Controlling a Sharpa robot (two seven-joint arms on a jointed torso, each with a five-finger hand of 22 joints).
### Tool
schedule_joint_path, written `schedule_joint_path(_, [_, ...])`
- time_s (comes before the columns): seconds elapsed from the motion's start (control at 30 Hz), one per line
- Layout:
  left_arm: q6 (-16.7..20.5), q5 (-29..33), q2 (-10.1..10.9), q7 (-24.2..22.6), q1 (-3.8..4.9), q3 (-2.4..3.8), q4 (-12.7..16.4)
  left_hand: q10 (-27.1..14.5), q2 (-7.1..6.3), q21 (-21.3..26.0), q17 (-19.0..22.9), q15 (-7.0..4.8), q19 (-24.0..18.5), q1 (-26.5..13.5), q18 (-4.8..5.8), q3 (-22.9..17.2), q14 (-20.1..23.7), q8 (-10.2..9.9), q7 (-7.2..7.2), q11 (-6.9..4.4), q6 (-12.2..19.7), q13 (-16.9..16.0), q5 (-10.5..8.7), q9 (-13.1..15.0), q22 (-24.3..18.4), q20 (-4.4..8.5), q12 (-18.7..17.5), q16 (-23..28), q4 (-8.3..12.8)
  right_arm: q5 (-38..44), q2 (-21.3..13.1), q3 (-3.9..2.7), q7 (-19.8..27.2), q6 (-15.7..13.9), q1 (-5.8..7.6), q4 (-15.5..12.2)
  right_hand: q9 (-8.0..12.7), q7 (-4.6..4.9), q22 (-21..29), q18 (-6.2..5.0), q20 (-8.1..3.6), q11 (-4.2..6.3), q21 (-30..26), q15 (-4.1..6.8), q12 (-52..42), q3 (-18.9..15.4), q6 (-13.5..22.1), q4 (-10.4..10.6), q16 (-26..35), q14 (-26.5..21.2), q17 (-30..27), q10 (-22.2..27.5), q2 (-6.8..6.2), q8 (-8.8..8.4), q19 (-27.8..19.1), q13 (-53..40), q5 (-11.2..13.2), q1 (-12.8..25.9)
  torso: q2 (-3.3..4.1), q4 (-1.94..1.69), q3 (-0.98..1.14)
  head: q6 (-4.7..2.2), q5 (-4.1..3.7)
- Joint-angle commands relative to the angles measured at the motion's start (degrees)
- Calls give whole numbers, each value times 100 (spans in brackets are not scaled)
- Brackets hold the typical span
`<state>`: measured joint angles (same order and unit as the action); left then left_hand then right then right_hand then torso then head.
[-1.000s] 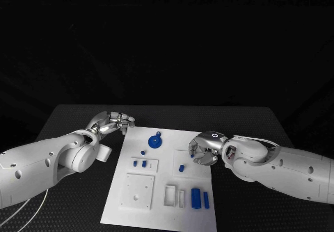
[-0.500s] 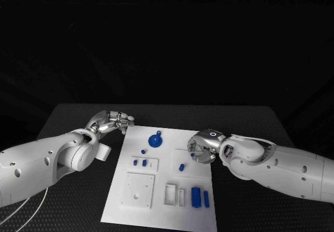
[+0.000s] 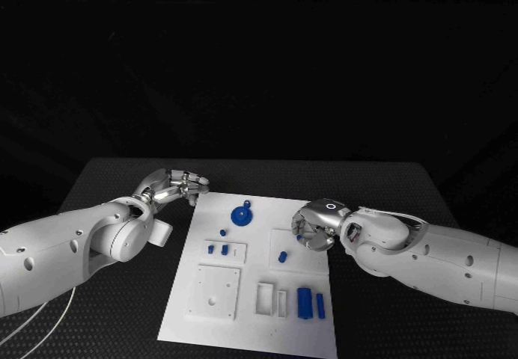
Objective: Assemble the parts on the task board
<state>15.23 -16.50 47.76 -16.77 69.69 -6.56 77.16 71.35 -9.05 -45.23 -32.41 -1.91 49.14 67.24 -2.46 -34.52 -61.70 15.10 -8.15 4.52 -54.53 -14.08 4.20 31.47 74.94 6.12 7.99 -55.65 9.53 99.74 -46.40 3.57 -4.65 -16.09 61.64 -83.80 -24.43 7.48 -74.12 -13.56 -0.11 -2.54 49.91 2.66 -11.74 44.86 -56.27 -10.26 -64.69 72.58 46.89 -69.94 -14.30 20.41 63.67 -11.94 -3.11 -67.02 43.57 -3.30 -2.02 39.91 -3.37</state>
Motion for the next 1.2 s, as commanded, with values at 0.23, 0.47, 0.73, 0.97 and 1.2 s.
schedule_joint_path(0.23, [-94,40,-2,-7,4,2,8,-88,-11,46,-5,38,23,-83,-57,36,-4,-4,-39,13,112,-3,2,-24,23,112,11,40,28,261,30,19,-64,141,-55,34,-70,-74,-26,-144,-26,-6,4,109,-72,145,-167,-17,-55,-2,-16,-348,62,121,59,-71,30,-142,0,0,-2,6,-2])
schedule_joint_path(0.47, [-115,40,3,-1,4,1,8,-95,-10,48,-8,38,26,-72,-61,32,-10,-1,-39,14,116,-4,2,-25,26,112,14,38,38,379,55,22,-108,220,-110,31,-123,-146,-49,-144,-38,67,31,180,-132,240,-333,-115,-87,20,-8,-516,145,208,89,-135,26,-243,2,8,-2,23,-4])
schedule_joint_path(0.73, [-105,34,13,2,4,1,4,-116,-21,49,-15,41,34,-69,-65,36,-19,-2,-46,18,134,-5,-3,-29,32,108,14,33,47,536,111,26,-257,130,-139,48,-134,-163,-60,-144,-39,82,45,196,-130,270,-374,-156,-107,32,1,-548,166,221,108,-155,26,-248,0,4,-4,27,-21])
schedule_joint_path(0.97, [-95,30,9,1,4,1,-7,-127,-24,51,-17,44,37,-72,-67,39,-20,-6,-52,21,149,-5,-5,-32,34,106,14,34,48,630,142,27,-322,125,-139,39,-143,-182,-70,-144,-37,101,63,215,-133,302,-427,-174,-130,49,13,-596,168,235,137,-177,19,-226,3,4,-3,33,-25])
schedule_joint_path(1.2, [-88,30,17,-6,4,1,-17,-132,-23,53,-18,45,38,-71,-68,38,-20,-6,-54,22,153,-6,-4,-33,35,105,15,34,49,659,137,27,-335,17,-139,-12,-150,-201,-78,-144,-39,122,81,236,-134,347,-481,-202,-155,74,30,-651,162,242,177,-204,12,-199,-4,4,-7,41,-39])
